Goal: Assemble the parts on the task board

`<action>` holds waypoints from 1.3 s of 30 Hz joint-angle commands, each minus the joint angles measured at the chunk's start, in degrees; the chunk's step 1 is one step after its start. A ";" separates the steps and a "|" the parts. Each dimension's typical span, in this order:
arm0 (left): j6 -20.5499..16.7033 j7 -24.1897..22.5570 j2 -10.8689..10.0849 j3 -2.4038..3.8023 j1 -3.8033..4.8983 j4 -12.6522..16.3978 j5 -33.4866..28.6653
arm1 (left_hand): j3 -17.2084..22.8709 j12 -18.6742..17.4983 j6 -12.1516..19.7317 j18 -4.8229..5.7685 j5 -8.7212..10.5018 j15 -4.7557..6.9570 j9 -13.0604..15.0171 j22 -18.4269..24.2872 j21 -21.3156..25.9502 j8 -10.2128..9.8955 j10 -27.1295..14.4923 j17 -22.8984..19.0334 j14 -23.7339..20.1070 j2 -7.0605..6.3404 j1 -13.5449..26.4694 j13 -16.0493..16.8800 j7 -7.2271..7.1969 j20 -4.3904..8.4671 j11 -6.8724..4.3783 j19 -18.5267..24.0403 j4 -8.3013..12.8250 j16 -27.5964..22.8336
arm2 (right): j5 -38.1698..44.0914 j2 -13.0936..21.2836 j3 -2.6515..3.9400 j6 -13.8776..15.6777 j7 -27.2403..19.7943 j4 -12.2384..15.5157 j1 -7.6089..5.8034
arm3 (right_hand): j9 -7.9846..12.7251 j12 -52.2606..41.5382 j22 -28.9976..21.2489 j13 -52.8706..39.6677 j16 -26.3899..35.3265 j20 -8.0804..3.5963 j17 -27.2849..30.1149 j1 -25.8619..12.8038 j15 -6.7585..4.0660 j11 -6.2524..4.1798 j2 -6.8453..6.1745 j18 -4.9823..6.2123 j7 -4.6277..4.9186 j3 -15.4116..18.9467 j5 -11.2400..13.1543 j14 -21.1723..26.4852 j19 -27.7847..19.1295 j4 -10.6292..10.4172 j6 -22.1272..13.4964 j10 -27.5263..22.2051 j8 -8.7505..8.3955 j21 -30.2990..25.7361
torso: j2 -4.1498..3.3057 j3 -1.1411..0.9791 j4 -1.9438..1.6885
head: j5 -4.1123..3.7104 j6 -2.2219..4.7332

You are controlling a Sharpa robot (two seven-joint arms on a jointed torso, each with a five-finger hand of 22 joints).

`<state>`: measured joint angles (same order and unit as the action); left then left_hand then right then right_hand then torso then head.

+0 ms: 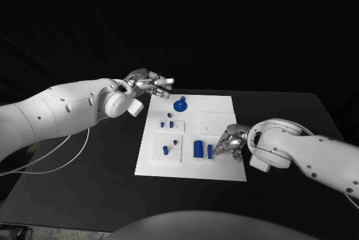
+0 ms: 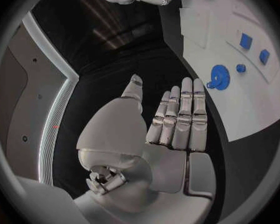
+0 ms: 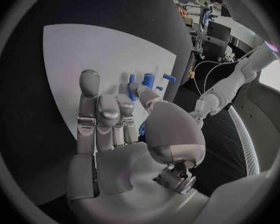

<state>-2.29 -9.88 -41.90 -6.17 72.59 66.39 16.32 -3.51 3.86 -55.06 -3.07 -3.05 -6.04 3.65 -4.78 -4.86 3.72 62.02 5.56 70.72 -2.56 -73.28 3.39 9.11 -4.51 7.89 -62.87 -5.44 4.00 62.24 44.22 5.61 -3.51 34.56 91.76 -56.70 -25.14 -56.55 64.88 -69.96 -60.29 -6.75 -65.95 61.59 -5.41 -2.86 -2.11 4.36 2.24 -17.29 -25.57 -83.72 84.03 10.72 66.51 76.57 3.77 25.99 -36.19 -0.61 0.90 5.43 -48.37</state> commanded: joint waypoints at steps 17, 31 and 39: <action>-0.71 -1.76 -0.22 0.04 -0.01 0.35 0.12 | -0.48 -0.12 -0.07 0.58 0.29 0.19 0.07 0.03 0.11 -0.03 -0.11 0.30 -0.17 1.60 -0.49 0.08 0.12 -0.30 0.08 0.02 1.50 -0.18 | 18.26 3.74 0.05 14.70 -21.03 2.28 1.58 | 18.39 -1.47 1.82 -0.31 0.09 1.00 0.43 7.66 0.91 1.60 0.39 0.62 2.31 -10.19 19.12 0.08 2.10 3.62 -0.22 0.33 -0.23 1.98 | 0.00 -0.02 0.06 | 0.03 0.01; -0.84 -1.34 -0.30 0.03 -0.01 0.36 0.21 | -1.47 -0.11 -0.35 0.59 0.28 0.21 0.08 0.01 0.09 -0.01 -0.02 0.48 -0.20 2.96 -1.09 0.08 0.03 -0.28 0.04 0.05 2.71 -0.19 | 23.72 2.75 0.04 14.02 -21.84 1.22 3.85 | 21.40 -1.60 2.19 -0.13 -0.06 1.07 0.67 7.60 0.97 1.66 0.70 0.46 1.99 -10.06 21.92 0.06 2.21 0.62 0.79 0.54 -0.18 1.79 | -0.02 -0.02 -0.02 | -0.01 -0.15; -0.99 -1.02 -0.27 0.03 -0.02 0.31 0.48 | -2.08 -0.09 -0.42 0.54 0.25 0.21 0.07 -0.02 0.03 -0.02 0.00 0.69 -0.19 4.23 -1.80 0.08 0.02 -0.29 0.03 0.04 3.81 -0.20 | 25.27 1.92 0.02 14.22 -21.43 0.27 4.45 | 21.40 -1.58 2.27 -0.06 -0.18 1.01 0.76 4.81 0.93 1.57 0.53 0.35 1.82 -12.65 19.77 0.07 2.28 -1.90 0.41 0.57 -0.17 1.74 | -0.02 0.00 0.02 | 0.00 -0.24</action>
<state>-2.93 -10.55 -42.23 -6.17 72.59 66.58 16.55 -5.51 3.86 -55.06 -3.07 -3.05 -6.04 3.65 -4.78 -4.86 3.72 62.02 6.21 70.73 1.25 -75.06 3.39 9.11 -4.51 7.89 -62.87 -1.74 4.00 85.00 46.26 5.63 10.45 13.71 92.11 -52.34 -3.81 -57.81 67.12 -70.07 -60.29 -5.92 -65.25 66.69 -4.77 -1.42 -1.61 4.36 4.16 -29.82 -5.78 -83.70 84.03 8.71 67.27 76.80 3.77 27.80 -36.21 -0.62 0.90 5.39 -48.59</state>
